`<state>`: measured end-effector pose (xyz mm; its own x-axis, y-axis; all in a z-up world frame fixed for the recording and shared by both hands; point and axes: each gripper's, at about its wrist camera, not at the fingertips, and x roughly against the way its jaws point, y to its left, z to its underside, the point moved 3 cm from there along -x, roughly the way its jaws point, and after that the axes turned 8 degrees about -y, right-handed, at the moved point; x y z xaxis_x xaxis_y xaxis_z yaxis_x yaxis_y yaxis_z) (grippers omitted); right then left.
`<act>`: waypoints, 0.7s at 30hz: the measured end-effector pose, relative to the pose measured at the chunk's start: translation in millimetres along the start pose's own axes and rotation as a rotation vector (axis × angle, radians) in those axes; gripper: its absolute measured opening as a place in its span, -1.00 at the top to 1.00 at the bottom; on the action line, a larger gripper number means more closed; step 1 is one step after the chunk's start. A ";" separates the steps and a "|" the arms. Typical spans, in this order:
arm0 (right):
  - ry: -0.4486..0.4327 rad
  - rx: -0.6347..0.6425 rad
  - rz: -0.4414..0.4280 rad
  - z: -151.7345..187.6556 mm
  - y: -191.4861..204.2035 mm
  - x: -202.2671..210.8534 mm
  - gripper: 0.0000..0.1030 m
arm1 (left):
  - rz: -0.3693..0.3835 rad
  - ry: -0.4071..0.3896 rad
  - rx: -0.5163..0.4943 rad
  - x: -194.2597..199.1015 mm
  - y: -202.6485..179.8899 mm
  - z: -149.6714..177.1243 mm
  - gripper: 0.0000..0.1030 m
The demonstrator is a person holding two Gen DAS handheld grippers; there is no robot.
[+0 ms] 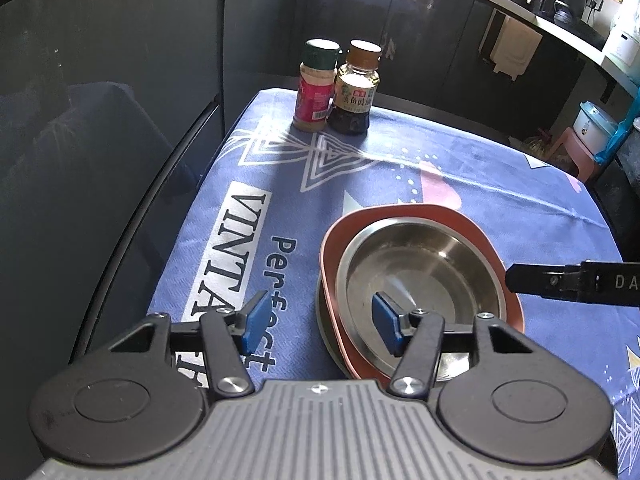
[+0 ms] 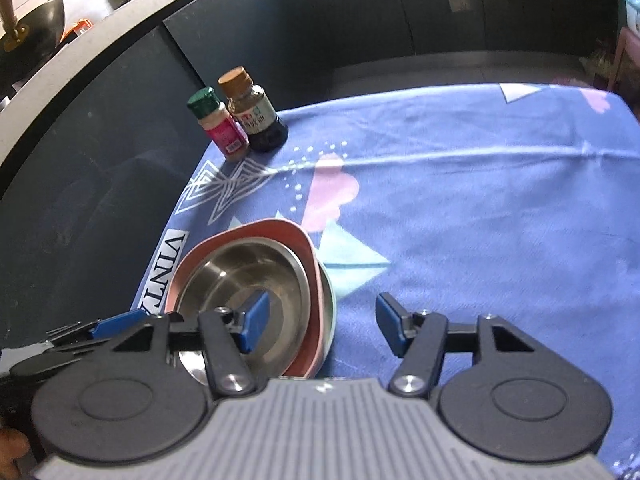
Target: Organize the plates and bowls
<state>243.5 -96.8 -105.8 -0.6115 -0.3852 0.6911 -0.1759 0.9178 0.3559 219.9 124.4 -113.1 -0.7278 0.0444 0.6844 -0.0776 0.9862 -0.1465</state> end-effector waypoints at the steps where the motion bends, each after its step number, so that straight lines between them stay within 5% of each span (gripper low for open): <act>1: 0.004 -0.003 0.000 0.4 -0.7 -1.5 -0.60 | 0.001 0.002 0.000 -0.2 0.0 0.5 -0.03; 21: 0.087 -0.062 -0.057 6.1 -5.7 -26.3 -0.60 | 0.033 0.057 0.046 -20.5 1.8 7.2 0.06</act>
<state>255.9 -91.4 -129.9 -0.5321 -0.4460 0.7197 -0.1586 0.8874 0.4327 229.8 124.1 -132.5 -0.6903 0.0872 0.7183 -0.0863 0.9757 -0.2014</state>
